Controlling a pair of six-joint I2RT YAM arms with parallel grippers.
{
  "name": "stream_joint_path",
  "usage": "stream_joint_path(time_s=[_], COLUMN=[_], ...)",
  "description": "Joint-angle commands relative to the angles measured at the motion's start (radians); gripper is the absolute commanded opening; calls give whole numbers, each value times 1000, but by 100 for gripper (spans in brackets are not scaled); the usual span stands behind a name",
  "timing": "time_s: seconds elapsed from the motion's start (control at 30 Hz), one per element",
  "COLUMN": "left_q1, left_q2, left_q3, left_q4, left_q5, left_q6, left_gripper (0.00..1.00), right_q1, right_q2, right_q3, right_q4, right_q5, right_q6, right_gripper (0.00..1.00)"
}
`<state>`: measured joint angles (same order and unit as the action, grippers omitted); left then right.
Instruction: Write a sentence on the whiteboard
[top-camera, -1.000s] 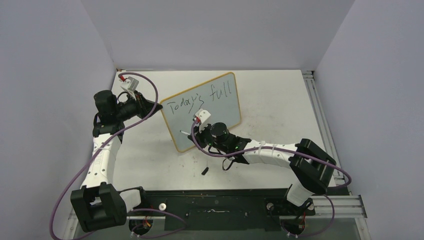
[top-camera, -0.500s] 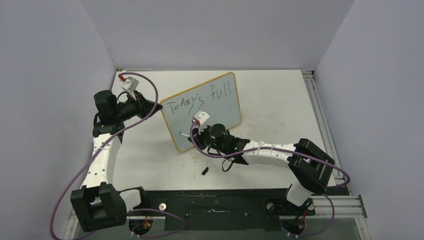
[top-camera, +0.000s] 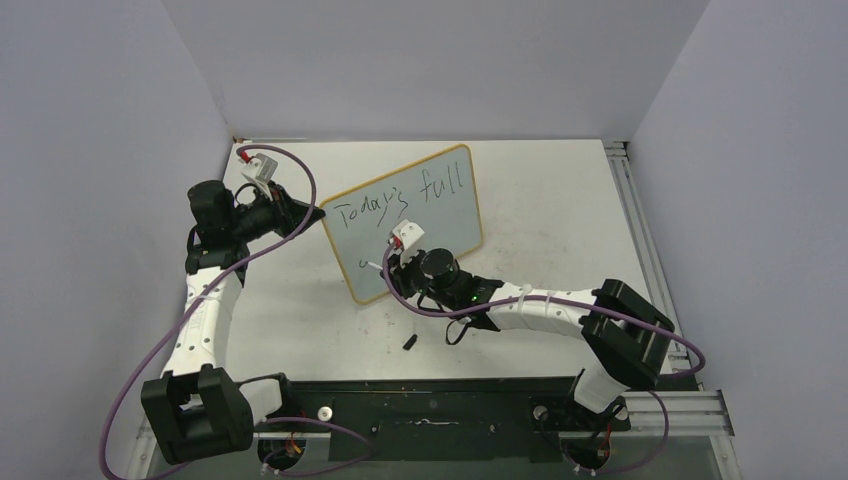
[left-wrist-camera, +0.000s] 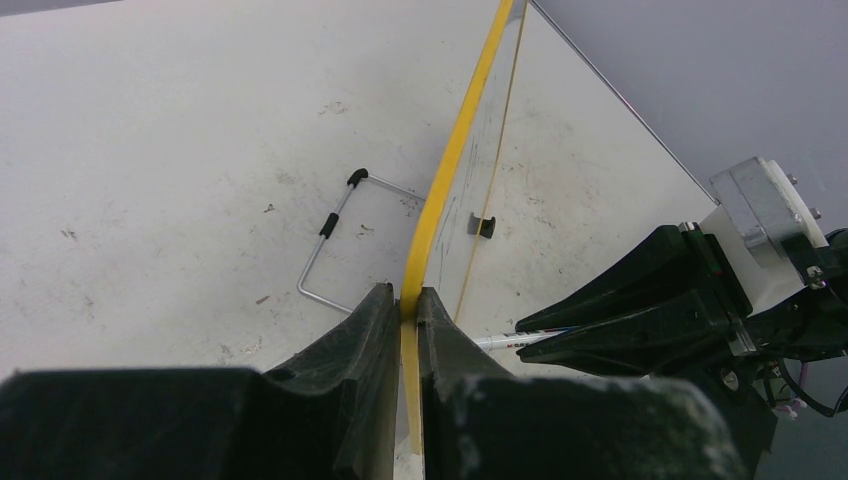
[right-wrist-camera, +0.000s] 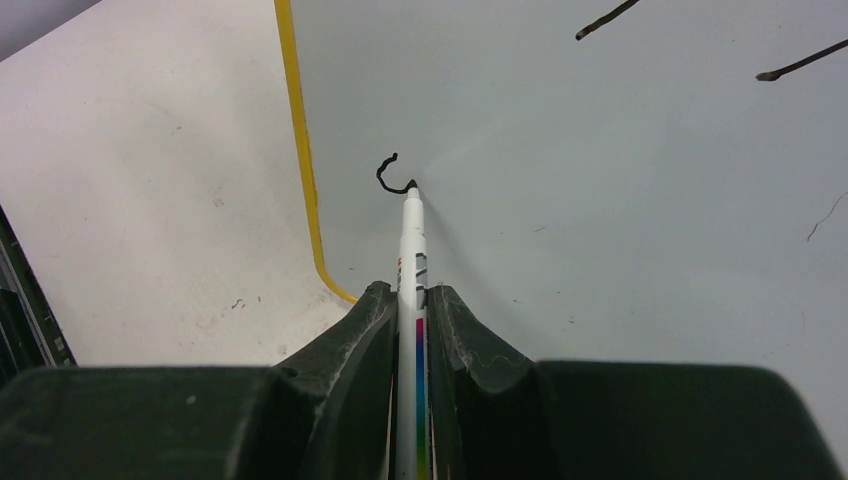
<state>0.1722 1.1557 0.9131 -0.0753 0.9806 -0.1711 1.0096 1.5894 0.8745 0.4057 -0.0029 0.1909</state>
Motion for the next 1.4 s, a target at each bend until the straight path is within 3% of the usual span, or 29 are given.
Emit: stream_joint_path(time_s=[0.0,0.4,0.73,1.37], left_q1=[5,5,4,6], left_q2=[-21,-19,-20,-15], left_q3=[10,9,9,9], left_q4=[44,44,47,53], left_q5=[36,38,39,43], left_q6=[-4,-4,-5,-8], left_gripper=[0,0,0,0], right_q1=[-2,15,8,-7], right_q2=[-36,-43,-136,-57], right_q3=[28,33,-52,8], right_q4=[65,111,172,178], right_q5=[27,-15,116,101], right_q6=[-21,-11,7,-10], right_gripper=[5,5,5,5])
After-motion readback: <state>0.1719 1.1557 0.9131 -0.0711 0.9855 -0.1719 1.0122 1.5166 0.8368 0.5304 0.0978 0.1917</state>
